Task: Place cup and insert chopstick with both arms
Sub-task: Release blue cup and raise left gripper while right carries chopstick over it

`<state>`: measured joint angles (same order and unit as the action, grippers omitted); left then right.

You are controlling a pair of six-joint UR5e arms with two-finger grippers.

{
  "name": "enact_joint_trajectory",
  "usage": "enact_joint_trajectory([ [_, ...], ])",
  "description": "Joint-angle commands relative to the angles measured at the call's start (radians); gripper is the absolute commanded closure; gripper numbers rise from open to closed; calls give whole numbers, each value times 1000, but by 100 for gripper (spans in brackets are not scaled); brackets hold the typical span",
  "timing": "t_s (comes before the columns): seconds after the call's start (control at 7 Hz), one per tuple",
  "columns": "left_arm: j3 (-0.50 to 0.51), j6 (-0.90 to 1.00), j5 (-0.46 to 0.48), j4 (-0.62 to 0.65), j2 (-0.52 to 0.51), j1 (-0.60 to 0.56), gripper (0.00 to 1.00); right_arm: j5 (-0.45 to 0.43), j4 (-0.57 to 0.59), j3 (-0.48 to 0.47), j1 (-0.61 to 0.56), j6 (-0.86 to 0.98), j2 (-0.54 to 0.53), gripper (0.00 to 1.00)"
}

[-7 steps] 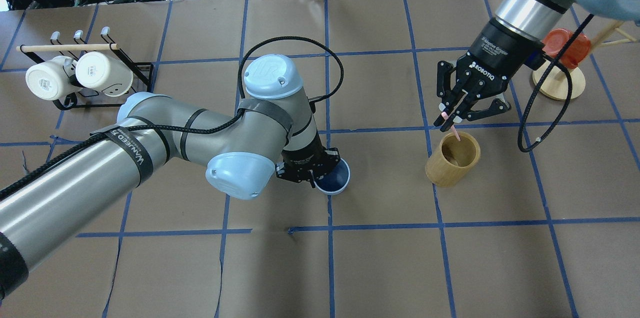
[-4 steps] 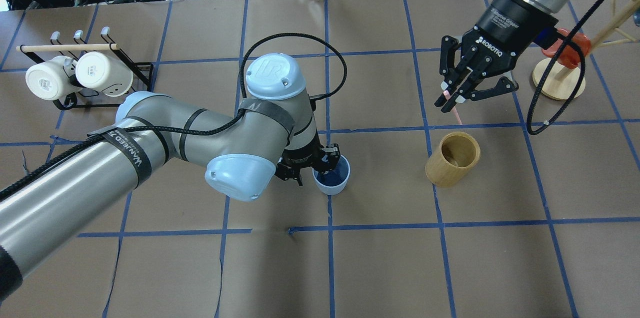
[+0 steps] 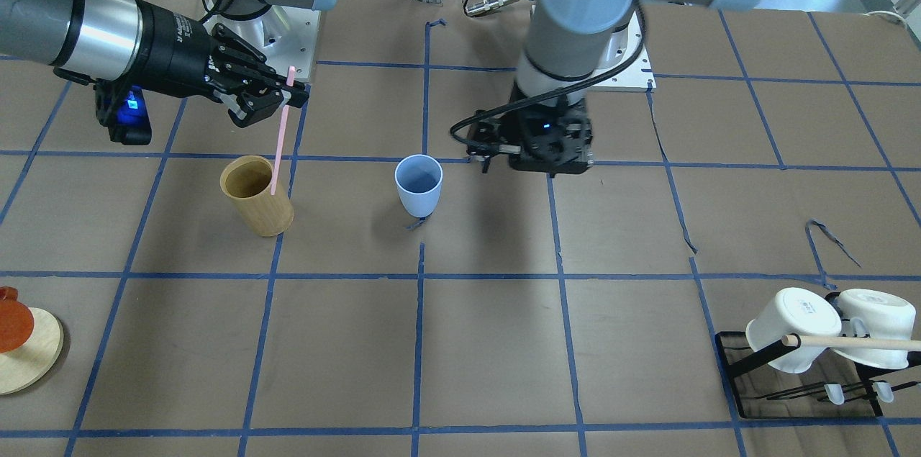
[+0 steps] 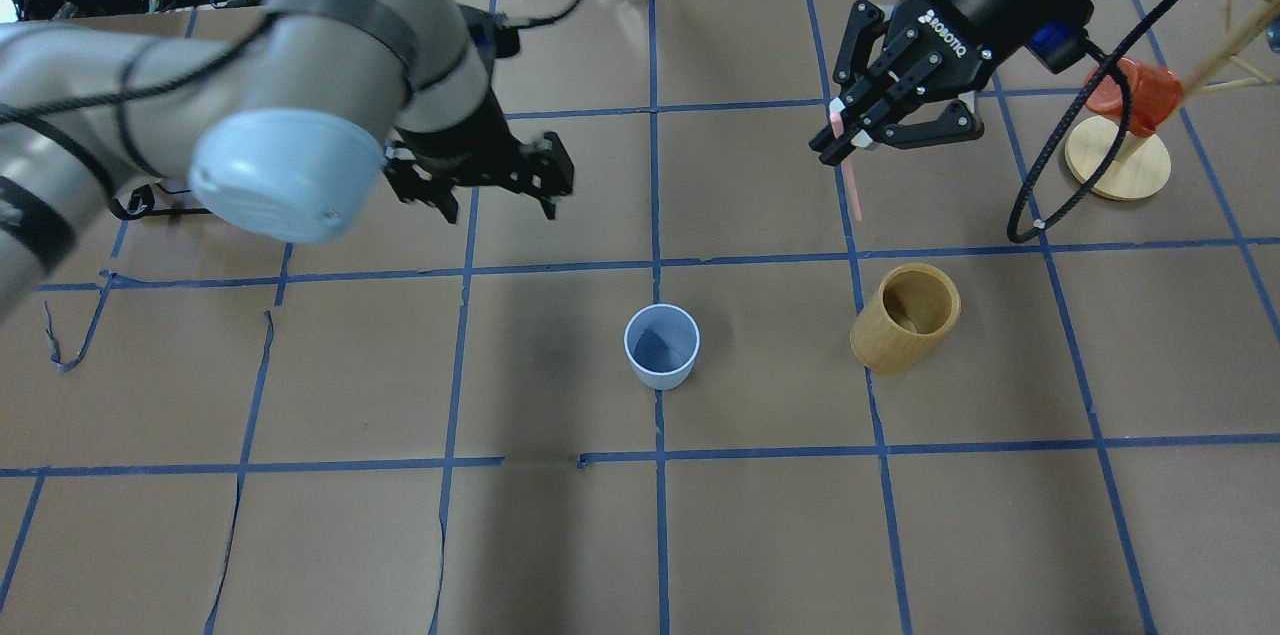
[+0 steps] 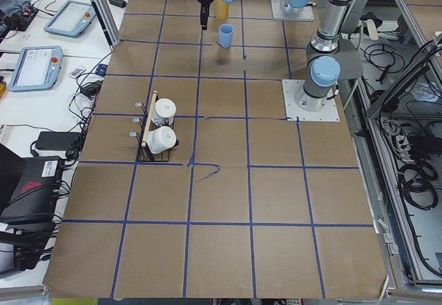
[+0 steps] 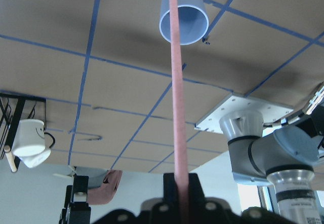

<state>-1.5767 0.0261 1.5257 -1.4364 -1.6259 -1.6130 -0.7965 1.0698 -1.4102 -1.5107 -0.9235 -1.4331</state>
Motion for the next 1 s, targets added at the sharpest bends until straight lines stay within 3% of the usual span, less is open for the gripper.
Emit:
enact_joint_trajectory([
  [0.0,3,26,13,-25,47,31,0,104,16,-18,-92,-32,7,100],
  [0.57,3,28,13,-24,55,42,0,199,155,-195,-115,-18,10,100],
  [0.86,1,31,13,-27,55,48,0,201,203,-263,-117,-18,11,100],
])
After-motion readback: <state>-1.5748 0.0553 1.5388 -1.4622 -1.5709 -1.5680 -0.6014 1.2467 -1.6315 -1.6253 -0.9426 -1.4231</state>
